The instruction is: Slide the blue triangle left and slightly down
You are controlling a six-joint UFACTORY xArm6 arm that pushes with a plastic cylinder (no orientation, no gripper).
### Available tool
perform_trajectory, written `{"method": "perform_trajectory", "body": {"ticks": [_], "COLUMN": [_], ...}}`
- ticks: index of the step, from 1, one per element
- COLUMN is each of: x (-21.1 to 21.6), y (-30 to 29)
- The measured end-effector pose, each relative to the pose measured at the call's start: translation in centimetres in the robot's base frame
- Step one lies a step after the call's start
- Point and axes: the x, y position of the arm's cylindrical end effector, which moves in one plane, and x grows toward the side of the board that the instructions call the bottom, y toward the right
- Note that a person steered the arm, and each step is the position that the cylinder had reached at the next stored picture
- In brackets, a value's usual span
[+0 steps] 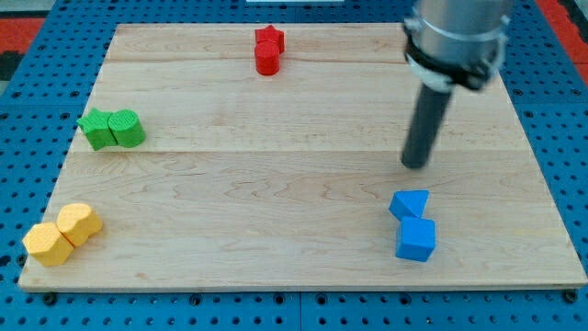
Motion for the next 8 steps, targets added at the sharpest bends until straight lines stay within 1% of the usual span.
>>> {"method": "perform_trajectory", "body": {"ticks": [1,2,3,4,6,7,8], "x": [3.6,3.6,3.4,3.3,-2.8,-0.2,2.2], "y": [2.8,1.4,1.8,-1.0,-4.9,-12.4,-10.3]}}
